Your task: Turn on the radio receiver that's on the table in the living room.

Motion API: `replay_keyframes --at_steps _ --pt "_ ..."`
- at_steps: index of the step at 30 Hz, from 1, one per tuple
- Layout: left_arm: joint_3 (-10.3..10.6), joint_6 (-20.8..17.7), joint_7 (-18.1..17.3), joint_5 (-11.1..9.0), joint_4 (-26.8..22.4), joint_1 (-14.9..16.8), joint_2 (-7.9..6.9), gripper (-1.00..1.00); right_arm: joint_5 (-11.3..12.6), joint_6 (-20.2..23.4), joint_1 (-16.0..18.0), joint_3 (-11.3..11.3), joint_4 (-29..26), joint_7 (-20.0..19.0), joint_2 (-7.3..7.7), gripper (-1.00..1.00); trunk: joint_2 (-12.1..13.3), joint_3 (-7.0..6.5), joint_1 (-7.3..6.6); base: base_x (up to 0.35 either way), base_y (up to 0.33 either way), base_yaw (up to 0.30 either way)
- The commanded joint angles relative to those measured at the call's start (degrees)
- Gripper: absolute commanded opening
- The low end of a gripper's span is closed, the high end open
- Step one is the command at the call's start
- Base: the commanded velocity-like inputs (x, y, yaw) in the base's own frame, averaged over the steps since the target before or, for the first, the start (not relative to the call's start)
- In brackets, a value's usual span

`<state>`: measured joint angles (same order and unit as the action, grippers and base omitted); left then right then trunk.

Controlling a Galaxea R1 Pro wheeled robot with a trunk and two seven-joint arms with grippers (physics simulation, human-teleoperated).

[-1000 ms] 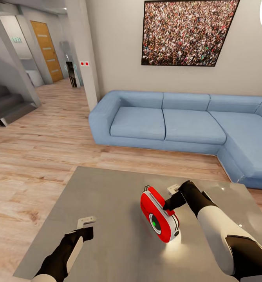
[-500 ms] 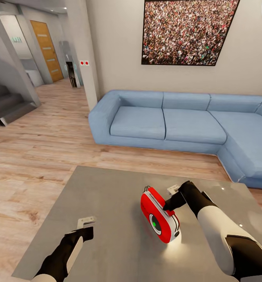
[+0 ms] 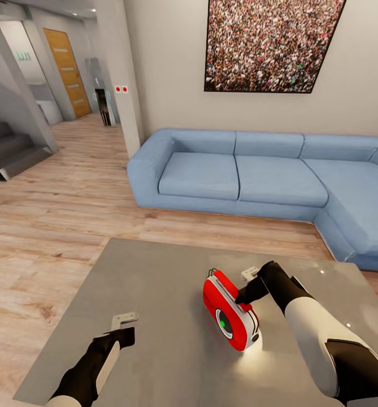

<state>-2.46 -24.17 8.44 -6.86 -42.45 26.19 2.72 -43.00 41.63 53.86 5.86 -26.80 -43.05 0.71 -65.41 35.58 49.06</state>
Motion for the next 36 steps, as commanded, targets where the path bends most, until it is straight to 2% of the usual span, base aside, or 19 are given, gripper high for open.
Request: replay_keyframes --at_steps 1,7,36 --pt "0.0 0.0 0.0 0.0 0.0 0.0 0.0 -1.0 0.3 0.1 0.0 0.0 0.0 0.0 0.0 -1.0 -0.4 0.18 0.22 0.0 0.0 0.0" --pt "0.0 0.0 0.0 0.0 0.0 0.0 0.0 -1.0 0.2 0.1 0.0 0.0 0.0 0.0 0.0 -1.0 -2.8 1.26 1.54 0.0 0.0 0.0" --pt "0.0 0.0 0.0 0.0 0.0 0.0 0.0 -1.0 0.1 0.0 0.0 0.0 1.0 0.4 -0.04 -1.0 -2.8 1.26 1.54 0.0 0.0 0.0"
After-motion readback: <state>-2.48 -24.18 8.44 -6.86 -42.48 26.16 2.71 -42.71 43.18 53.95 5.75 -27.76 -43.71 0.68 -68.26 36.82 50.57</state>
